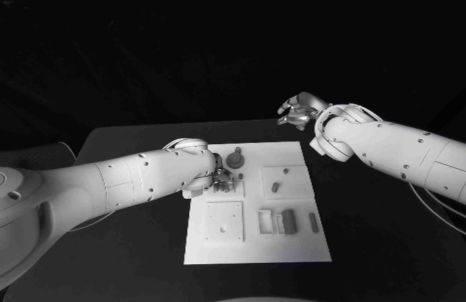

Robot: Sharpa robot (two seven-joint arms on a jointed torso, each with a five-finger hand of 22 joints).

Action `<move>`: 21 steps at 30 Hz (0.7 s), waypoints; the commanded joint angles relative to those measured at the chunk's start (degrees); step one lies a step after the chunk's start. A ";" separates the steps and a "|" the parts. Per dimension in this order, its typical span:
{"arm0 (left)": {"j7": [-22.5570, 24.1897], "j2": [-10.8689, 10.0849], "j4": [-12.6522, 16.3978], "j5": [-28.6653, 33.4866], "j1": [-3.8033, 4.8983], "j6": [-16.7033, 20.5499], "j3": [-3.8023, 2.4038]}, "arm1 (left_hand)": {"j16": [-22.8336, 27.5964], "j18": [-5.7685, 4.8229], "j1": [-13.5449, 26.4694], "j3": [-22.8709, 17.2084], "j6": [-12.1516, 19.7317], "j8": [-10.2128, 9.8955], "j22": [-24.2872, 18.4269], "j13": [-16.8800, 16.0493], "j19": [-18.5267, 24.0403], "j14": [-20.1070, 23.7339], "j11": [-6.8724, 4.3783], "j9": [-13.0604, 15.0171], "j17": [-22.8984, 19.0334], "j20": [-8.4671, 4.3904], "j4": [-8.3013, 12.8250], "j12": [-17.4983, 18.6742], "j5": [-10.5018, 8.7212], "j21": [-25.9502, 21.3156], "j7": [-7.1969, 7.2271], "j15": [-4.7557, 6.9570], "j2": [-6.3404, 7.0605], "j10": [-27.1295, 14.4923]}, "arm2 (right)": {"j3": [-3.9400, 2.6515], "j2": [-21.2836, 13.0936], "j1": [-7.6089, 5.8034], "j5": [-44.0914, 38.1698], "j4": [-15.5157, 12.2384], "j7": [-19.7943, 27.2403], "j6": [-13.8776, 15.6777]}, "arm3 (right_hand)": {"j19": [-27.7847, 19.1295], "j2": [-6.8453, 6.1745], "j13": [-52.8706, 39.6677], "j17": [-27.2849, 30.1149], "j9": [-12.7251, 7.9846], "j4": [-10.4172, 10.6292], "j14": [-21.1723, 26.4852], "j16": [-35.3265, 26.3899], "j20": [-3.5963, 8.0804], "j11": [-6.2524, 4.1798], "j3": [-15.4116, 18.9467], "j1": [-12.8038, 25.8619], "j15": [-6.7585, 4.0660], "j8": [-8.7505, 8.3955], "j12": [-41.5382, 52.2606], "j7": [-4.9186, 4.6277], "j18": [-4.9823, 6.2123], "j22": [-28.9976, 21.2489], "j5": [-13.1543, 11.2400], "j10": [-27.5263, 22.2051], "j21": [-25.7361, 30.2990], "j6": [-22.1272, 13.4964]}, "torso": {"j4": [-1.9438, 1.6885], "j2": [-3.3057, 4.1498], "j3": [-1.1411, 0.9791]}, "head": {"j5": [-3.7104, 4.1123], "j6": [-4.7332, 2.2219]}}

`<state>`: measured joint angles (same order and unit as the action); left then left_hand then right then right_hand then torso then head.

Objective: Assemble the parts on the task board

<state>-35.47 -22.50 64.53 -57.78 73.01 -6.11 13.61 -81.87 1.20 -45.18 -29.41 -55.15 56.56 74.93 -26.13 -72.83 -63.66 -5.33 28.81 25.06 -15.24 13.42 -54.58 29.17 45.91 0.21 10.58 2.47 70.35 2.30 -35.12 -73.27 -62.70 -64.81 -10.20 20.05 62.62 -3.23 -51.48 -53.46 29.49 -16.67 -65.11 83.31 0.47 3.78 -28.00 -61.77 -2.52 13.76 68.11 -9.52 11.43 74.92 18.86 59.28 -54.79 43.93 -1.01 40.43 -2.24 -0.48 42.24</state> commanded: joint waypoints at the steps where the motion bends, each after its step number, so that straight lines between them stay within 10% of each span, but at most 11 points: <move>1: 0.49 0.02 0.10 0.52 -0.07 -0.08 0.01 | -0.34 3.27 -3.91 -1.21 -0.34 0.13 0.86 0.11 -0.30 -0.03 -0.18 0.05 -0.07 -0.48 2.02 -0.41 2.20 0.16 -0.09 0.48 -3.26 -0.24 | -0.02 0.04 0.00 -0.54 -0.04 0.20 -0.66 | -0.47 0.34 0.09 0.07 -0.08 -0.02 0.44 -0.15 -0.04 -0.07 0.21 0.11 0.08 0.05 0.24 -0.73 3.57 0.67 -0.19 -0.43 0.25 0.45 | -0.02 -0.01 0.00 | -0.03 0.04; 21: 0.07 -0.17 -0.01 0.98 -0.08 -0.38 0.01 | -0.45 3.20 -4.64 -1.06 -0.45 0.16 0.88 0.15 -0.36 -0.08 -0.18 0.06 -0.11 -0.46 2.57 -0.51 3.00 0.24 -0.09 0.45 -3.94 -0.16 | -0.02 0.14 0.00 -0.56 0.02 0.17 -0.71 | -0.47 0.33 0.13 0.09 -0.10 -0.04 0.44 -0.15 -0.04 -0.07 0.18 0.09 0.08 0.05 0.26 -0.73 3.57 0.68 -0.18 -0.44 0.26 0.44 | 0.02 -0.01 -0.02 | -0.09 0.11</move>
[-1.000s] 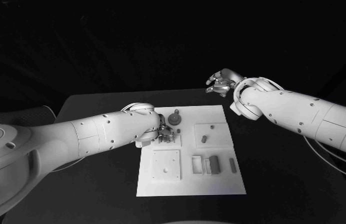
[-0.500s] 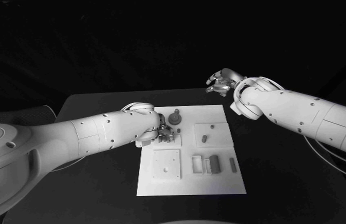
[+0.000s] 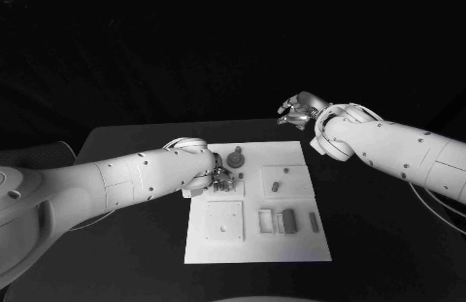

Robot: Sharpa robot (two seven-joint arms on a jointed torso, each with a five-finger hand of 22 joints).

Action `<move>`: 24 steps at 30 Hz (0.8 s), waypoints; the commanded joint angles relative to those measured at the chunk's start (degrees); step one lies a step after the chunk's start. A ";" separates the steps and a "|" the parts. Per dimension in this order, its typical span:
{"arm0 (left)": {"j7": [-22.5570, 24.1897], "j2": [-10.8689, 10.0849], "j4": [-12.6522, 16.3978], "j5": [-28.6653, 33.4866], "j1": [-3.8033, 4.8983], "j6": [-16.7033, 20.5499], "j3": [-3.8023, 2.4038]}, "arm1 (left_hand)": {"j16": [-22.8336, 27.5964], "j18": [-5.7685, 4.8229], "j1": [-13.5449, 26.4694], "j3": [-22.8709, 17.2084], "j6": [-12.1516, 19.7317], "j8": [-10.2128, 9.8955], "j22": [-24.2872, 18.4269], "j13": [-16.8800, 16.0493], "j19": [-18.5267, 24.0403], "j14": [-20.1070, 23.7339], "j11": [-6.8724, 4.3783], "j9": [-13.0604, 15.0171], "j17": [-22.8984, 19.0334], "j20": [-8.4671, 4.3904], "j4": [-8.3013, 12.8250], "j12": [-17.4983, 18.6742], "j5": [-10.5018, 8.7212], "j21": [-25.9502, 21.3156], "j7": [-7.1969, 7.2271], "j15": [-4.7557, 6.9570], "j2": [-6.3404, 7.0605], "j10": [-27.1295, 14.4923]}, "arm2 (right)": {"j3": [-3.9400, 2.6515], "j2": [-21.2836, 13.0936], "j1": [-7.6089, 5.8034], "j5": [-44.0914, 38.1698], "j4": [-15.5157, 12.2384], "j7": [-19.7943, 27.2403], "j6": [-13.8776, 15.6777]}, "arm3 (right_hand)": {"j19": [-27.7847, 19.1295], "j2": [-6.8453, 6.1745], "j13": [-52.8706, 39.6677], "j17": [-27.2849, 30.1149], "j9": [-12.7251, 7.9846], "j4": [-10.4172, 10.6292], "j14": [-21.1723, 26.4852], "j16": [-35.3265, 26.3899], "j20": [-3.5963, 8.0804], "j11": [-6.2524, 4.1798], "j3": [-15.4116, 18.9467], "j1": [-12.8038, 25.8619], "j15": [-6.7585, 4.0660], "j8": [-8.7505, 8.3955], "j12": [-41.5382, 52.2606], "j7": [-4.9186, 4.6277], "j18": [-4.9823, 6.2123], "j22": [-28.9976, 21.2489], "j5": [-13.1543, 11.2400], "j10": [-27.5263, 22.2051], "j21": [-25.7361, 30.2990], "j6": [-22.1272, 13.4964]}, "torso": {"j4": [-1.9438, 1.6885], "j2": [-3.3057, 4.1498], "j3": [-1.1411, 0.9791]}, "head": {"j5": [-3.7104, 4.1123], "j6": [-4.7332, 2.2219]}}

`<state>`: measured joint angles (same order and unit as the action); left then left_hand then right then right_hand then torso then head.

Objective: Assemble the parts on the task board

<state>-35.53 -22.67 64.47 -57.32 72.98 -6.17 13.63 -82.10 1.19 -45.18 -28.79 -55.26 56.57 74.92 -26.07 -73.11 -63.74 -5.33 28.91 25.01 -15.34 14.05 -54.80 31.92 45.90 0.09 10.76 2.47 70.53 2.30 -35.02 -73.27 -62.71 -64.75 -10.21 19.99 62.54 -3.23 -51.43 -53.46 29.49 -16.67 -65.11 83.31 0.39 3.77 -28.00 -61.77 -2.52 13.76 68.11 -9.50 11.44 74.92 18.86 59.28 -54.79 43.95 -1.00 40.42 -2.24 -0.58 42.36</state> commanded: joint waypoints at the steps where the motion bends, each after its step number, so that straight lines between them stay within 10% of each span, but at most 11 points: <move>1: 0.03 -0.02 0.08 0.38 -0.04 -0.19 -0.01 | -0.23 3.21 -4.65 -1.69 -0.35 0.15 0.89 0.09 -0.08 0.00 -0.19 -0.04 -0.06 -0.35 1.95 -0.29 0.26 0.25 0.04 0.28 -3.95 -0.34 | -0.02 0.04 0.00 -0.58 -0.04 0.15 -0.65 | -0.39 0.34 0.08 0.09 -0.10 -0.04 0.44 -0.14 0.04 -0.06 0.18 0.09 0.08 0.05 0.26 -0.75 3.56 0.68 -0.18 -0.44 0.26 0.42 | 0.00 0.00 -0.02 | 0.00 -0.05; 24: -0.16 -0.06 0.07 -0.07 -0.04 -0.89 -0.01 | -0.31 3.22 -5.06 -1.66 -0.37 0.18 0.91 0.11 -0.11 -0.03 -0.22 -0.02 -0.07 -0.38 2.21 -0.34 0.30 0.30 0.07 0.30 -3.98 -0.31 | -0.02 0.10 0.00 -0.67 0.01 0.17 -0.76 | -0.37 0.37 0.12 0.11 -0.12 0.00 0.42 -0.13 0.04 -0.05 0.19 0.17 0.09 0.04 0.30 -0.76 3.56 0.68 -0.17 -0.43 0.26 0.39 | 0.00 0.00 -0.05 | 0.05 -0.02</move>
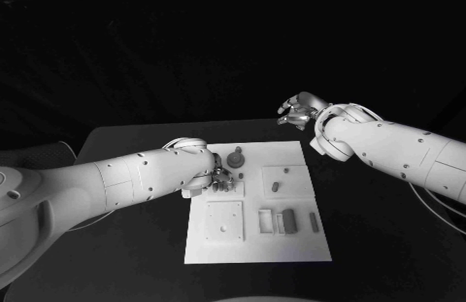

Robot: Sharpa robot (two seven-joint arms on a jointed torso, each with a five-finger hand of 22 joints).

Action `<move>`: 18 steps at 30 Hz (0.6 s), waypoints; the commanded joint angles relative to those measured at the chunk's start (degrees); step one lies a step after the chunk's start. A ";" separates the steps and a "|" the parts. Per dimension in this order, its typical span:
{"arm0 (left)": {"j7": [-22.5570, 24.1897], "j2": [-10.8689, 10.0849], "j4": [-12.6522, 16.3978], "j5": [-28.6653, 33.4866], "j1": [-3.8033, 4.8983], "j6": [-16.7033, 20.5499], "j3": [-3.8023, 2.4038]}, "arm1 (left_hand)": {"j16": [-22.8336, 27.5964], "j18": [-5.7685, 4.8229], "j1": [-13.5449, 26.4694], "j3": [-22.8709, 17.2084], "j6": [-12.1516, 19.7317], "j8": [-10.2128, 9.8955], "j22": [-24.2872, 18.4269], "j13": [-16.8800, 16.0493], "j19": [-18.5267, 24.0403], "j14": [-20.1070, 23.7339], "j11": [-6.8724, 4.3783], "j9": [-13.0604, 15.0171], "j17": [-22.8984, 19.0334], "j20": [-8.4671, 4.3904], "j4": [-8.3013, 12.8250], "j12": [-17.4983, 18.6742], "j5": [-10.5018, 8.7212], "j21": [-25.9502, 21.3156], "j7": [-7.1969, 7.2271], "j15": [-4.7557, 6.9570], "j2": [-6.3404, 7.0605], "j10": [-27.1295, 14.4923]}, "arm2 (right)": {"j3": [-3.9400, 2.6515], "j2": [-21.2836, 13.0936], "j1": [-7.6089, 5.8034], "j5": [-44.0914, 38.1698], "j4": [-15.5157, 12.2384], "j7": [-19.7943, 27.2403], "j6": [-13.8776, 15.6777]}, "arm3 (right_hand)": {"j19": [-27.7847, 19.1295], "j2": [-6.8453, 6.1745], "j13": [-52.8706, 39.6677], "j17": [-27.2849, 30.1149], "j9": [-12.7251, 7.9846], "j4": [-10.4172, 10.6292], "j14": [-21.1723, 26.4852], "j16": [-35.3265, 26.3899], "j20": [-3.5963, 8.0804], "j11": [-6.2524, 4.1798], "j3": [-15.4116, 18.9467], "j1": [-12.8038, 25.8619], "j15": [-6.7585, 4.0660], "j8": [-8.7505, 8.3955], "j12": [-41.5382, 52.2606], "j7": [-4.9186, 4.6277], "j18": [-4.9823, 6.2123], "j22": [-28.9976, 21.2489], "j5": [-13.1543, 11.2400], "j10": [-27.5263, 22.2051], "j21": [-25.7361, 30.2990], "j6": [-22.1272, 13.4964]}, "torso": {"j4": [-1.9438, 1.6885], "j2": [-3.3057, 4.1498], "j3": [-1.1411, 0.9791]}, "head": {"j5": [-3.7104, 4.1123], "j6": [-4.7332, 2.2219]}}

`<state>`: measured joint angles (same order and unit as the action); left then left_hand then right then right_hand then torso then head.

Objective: Assemble the parts on the task board

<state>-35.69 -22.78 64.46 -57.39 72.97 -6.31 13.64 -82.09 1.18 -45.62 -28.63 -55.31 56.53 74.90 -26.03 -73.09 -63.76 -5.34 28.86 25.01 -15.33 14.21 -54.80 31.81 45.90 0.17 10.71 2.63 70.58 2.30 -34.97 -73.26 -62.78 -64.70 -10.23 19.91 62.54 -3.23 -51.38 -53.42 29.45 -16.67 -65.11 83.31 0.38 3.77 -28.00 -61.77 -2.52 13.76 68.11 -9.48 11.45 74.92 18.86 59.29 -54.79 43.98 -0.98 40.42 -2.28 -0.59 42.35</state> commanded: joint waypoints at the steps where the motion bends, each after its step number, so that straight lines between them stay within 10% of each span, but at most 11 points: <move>1: 0.02 0.05 0.07 -0.01 -0.03 -0.73 -0.01 | -0.32 3.23 -4.63 -1.82 -0.32 0.22 0.92 0.06 -0.13 -0.01 -0.20 0.02 -0.07 -0.40 2.05 -0.34 0.40 0.30 -0.02 0.35 -4.13 -0.36 | -0.02 0.04 0.00 -0.60 -0.06 0.19 -0.68 | -0.36 0.38 0.07 0.07 -0.08 0.00 0.42 -0.13 0.04 -0.05 0.19 0.17 0.09 0.04 0.30 -0.79 3.55 0.68 -0.16 -0.44 0.26 0.36 | -0.01 0.00 0.00 | 0.07 0.00; 18: 0.12 0.07 0.12 -1.11 -0.03 -0.74 -0.01 | -0.36 3.24 -5.08 -1.82 -0.33 0.21 0.94 0.07 -0.14 -0.02 -0.22 0.01 -0.09 -0.42 2.17 -0.38 0.30 0.35 0.00 0.38 -3.92 -0.35 | -0.02 0.04 0.00 -0.59 -0.13 0.25 -0.64 | -0.34 0.42 0.10 0.08 -0.09 0.04 0.40 -0.13 0.03 -0.04 0.21 0.30 0.10 0.05 0.32 -0.79 3.55 0.68 -0.14 -0.43 0.26 0.36 | 0.00 0.02 0.00 | 0.07 -0.09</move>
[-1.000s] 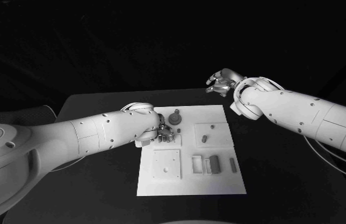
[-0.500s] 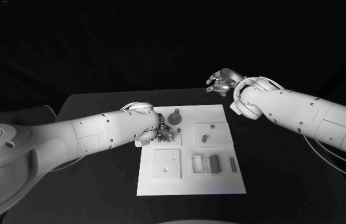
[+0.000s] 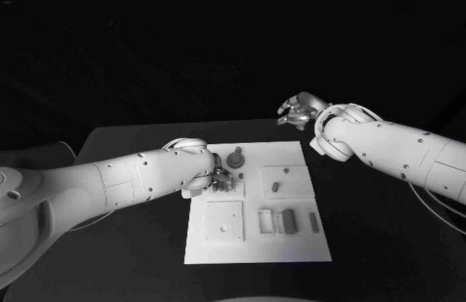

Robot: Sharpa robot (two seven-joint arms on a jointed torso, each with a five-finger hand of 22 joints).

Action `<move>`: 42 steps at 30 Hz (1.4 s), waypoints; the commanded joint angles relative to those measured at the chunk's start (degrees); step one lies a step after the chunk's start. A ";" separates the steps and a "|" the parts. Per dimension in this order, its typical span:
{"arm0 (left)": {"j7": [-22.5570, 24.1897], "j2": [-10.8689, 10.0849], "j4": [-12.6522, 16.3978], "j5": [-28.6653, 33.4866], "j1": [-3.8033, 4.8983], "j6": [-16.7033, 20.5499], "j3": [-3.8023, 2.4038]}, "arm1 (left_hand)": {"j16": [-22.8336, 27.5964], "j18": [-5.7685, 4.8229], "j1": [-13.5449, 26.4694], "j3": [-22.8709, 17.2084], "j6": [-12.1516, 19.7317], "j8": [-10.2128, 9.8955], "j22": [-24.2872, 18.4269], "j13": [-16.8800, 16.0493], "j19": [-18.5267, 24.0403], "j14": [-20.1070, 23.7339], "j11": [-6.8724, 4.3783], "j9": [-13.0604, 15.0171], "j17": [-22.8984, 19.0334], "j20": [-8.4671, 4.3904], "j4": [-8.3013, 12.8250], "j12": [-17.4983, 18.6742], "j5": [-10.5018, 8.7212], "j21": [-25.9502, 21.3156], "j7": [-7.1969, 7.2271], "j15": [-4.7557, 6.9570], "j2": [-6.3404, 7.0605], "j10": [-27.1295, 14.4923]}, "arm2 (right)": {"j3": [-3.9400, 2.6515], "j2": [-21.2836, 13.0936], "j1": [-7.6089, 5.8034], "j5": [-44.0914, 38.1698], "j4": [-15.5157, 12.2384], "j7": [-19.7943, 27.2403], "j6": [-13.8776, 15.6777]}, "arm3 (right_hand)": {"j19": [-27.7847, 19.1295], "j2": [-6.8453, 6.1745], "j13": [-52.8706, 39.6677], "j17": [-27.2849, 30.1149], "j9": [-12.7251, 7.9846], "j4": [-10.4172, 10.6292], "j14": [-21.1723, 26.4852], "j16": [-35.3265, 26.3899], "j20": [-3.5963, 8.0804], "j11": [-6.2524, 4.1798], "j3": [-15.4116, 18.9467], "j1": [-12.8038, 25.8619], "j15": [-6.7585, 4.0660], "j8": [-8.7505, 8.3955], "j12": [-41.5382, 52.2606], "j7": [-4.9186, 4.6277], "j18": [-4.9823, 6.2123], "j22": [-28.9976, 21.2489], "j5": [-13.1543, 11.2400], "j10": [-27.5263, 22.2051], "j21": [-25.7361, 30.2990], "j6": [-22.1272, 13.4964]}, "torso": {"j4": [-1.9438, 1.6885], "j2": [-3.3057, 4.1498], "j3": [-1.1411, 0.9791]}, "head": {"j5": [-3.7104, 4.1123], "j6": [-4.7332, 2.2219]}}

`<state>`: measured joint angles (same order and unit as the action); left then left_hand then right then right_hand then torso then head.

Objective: Assemble the parts on the task board

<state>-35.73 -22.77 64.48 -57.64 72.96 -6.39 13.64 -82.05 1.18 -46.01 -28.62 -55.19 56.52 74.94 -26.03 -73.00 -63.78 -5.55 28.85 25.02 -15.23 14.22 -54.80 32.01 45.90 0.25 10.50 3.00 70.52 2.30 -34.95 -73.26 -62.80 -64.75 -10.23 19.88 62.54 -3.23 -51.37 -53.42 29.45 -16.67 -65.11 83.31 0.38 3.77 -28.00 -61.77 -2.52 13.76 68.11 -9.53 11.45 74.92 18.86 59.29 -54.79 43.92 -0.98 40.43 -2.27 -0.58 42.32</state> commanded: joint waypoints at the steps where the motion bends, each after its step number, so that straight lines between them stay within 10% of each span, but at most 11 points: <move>1: 0.19 0.06 0.10 -1.05 -0.02 -0.48 -0.01 | -0.39 3.24 -4.71 -1.83 -0.44 0.22 0.90 0.08 -0.23 0.00 -0.02 0.02 -0.10 -0.52 2.16 -0.38 0.10 0.35 -0.08 0.58 -4.30 -0.29 | -0.02 -0.01 0.00 -0.58 -0.09 0.24 -0.59 | -0.34 0.42 0.09 0.09 -0.10 0.04 0.40 -0.13 0.03 -0.04 0.21 0.31 0.10 0.05 0.32 -0.74 3.55 0.68 -0.14 -0.43 0.26 0.41 | 0.00 0.01 0.01 | 0.03 0.03; 42: 2.15 0.45 0.43 -3.20 -0.02 -4.58 -0.01 | -0.17 3.13 -6.28 -1.90 -0.34 -0.18 0.72 0.30 -0.14 0.09 0.08 -0.22 -0.37 -0.45 1.65 -0.21 -1.22 0.14 -0.20 0.50 -3.52 -0.41 | -0.02 -0.07 0.00 -0.58 -0.12 0.20 -0.72 | -0.29 0.47 0.16 0.13 -0.12 0.03 0.36 -0.11 0.03 -0.04 0.20 0.51 0.10 0.08 0.38 -0.74 3.55 0.68 -0.06 -0.40 0.27 0.46 | -0.03 0.00 0.04 | 0.16 0.10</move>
<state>-34.60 -22.50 64.73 -60.76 73.00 -8.39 13.62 -82.27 1.18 -47.50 -28.54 -55.23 56.51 74.91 -25.83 -73.31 -63.79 -5.45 28.68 24.73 -15.34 14.30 -55.01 30.99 45.90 0.11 10.73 3.88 70.66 2.30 -35.02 -73.26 -62.82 -64.80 -10.24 19.80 62.54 -3.00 -51.29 -53.38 29.41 -16.67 -65.11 83.31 0.38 3.76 -28.00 -61.54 -2.52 13.76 68.11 -9.40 11.46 74.92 18.86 59.30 -54.79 44.06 -1.01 40.43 -2.25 -0.41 42.41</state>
